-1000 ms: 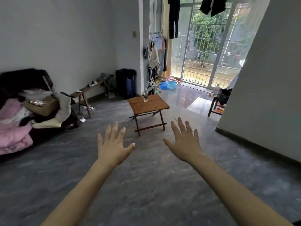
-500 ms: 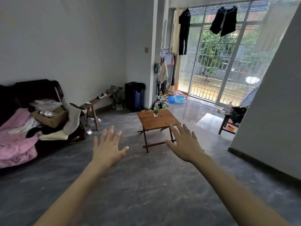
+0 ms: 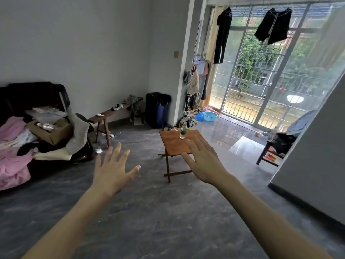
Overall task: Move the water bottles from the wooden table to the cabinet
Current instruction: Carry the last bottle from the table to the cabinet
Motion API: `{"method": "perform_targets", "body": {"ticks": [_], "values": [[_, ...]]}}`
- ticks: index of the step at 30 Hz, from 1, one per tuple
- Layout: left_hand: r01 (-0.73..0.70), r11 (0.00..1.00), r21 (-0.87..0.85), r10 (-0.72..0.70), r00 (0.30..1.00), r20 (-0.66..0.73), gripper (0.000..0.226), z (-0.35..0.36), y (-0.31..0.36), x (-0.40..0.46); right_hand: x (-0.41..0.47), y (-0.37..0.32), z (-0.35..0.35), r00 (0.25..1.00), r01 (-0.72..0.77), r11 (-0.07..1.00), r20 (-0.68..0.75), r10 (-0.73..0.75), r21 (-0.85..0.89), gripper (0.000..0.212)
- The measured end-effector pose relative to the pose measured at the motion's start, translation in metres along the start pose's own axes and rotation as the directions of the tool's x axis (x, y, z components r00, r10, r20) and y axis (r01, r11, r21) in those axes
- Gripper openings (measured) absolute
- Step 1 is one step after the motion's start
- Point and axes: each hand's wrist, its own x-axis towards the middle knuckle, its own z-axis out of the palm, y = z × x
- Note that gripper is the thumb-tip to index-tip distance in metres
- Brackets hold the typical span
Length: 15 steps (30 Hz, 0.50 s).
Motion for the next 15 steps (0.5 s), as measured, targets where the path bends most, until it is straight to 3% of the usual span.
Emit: {"method": "perform_targets", "body": {"ticks": [15], "values": [[0.084, 0.993, 0.088, -0.079, 0.995, -0.069, 0.078, -0.021, -0.058, 0.222, 0.259, -0.030, 0.034, 0.985, 0.153, 0.987, 0.077, -0.155, 0.042, 0.066]]}}
